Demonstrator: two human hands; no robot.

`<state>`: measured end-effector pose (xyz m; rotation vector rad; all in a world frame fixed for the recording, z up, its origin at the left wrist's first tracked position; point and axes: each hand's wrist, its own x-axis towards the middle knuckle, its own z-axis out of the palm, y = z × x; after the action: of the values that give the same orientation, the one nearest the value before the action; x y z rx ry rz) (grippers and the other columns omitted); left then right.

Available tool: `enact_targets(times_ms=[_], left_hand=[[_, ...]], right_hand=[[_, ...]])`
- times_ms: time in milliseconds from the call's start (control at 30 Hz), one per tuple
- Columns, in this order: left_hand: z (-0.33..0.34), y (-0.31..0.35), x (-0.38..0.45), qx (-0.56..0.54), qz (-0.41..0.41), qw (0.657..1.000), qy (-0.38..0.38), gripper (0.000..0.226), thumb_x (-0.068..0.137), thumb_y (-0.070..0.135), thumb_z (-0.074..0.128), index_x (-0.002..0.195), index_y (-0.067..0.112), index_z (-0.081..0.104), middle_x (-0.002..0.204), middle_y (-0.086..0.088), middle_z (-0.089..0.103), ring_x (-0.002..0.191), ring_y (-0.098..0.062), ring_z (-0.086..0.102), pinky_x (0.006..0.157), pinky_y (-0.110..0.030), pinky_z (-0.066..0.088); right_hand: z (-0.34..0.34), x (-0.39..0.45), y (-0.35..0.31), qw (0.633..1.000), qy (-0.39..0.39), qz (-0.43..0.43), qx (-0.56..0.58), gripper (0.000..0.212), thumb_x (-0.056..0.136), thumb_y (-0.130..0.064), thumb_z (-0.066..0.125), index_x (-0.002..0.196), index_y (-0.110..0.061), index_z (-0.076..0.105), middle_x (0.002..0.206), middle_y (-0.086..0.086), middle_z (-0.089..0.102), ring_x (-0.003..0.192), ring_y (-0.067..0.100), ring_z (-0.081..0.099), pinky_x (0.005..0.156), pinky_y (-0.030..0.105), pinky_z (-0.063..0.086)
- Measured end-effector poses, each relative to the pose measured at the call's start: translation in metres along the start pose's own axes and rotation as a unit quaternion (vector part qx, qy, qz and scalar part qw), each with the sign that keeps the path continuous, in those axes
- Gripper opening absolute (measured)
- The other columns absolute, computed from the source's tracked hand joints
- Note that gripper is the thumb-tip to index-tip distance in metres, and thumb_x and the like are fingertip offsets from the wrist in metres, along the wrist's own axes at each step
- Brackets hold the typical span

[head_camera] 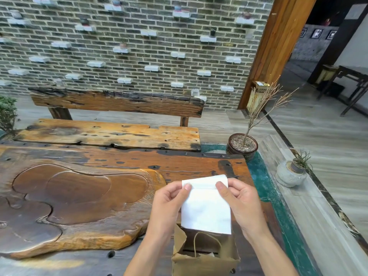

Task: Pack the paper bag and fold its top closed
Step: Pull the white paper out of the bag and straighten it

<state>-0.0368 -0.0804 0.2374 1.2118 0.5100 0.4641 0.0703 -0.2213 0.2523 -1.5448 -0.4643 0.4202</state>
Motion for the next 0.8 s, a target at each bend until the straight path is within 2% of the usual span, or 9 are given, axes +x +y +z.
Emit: enact_targets(times_ms=[67,167,267,367,500,633,800], left_hand=[[-0.001,0.000,0.000,0.007,0.009,1.000,-0.004,0.017,0.094,0.014,0.061,0.096,0.011,0.077,0.094,-0.013,0.079,0.091,-0.030,0.075,0.081,-0.044,0.058],[-0.003,0.000,0.000,0.018,0.019,1.000,-0.004,0.017,0.094,0.015,0.060,0.096,0.011,0.077,0.093,-0.013,0.079,0.088,-0.028,0.074,0.080,-0.044,0.056],[-0.007,0.001,0.001,0.023,0.022,0.999,-0.012,0.017,0.093,0.017,0.061,0.097,0.011,0.077,0.095,-0.015,0.078,0.093,-0.035,0.073,0.084,-0.052,0.055],[-0.011,0.001,0.002,0.035,0.025,0.999,-0.029,0.018,0.094,0.017,0.061,0.099,0.011,0.077,0.097,-0.016,0.078,0.096,-0.037,0.072,0.088,-0.057,0.054],[-0.016,0.003,0.004,0.065,0.024,0.996,-0.050,0.018,0.094,0.015,0.060,0.100,0.016,0.076,0.099,-0.012,0.078,0.096,-0.029,0.072,0.088,-0.047,0.053],[-0.021,0.006,0.008,0.082,0.024,0.994,-0.075,0.018,0.095,0.015,0.059,0.101,0.019,0.075,0.106,-0.012,0.076,0.105,-0.036,0.069,0.094,-0.051,0.051],[-0.026,0.010,0.009,0.070,0.013,0.992,-0.109,0.027,0.096,0.002,0.055,0.104,0.017,0.075,0.110,-0.010,0.076,0.105,-0.030,0.071,0.083,-0.033,0.055]], right_hand=[[-0.005,0.001,0.001,1.000,-0.005,-0.003,-0.005,0.017,0.080,-0.029,0.068,0.088,-0.016,0.076,0.084,0.010,0.079,0.079,0.024,0.075,0.075,0.041,0.055],[-0.011,0.001,0.001,0.999,-0.046,0.008,-0.024,0.017,0.085,-0.026,0.066,0.096,-0.016,0.075,0.090,0.008,0.079,0.089,0.027,0.074,0.082,0.043,0.056],[-0.015,0.000,-0.002,0.996,-0.081,0.021,-0.025,0.018,0.089,-0.011,0.064,0.106,-0.012,0.070,0.093,0.006,0.079,0.090,0.022,0.075,0.077,0.036,0.060],[-0.016,-0.001,-0.001,0.996,-0.083,0.019,-0.021,0.018,0.089,-0.008,0.064,0.105,-0.011,0.071,0.093,0.007,0.079,0.090,0.023,0.075,0.077,0.034,0.060],[-0.019,0.000,-0.001,0.996,-0.090,0.022,-0.005,0.018,0.091,-0.008,0.062,0.106,-0.010,0.071,0.095,0.010,0.079,0.091,0.025,0.075,0.079,0.032,0.060],[-0.022,0.002,-0.003,0.993,-0.112,0.030,0.002,0.021,0.093,-0.009,0.058,0.112,-0.009,0.068,0.100,0.010,0.078,0.095,0.025,0.074,0.080,0.030,0.059],[-0.027,0.004,-0.006,0.991,-0.129,0.030,0.016,0.026,0.090,-0.011,0.059,0.116,-0.010,0.065,0.103,0.011,0.077,0.098,0.027,0.073,0.086,0.034,0.057]])
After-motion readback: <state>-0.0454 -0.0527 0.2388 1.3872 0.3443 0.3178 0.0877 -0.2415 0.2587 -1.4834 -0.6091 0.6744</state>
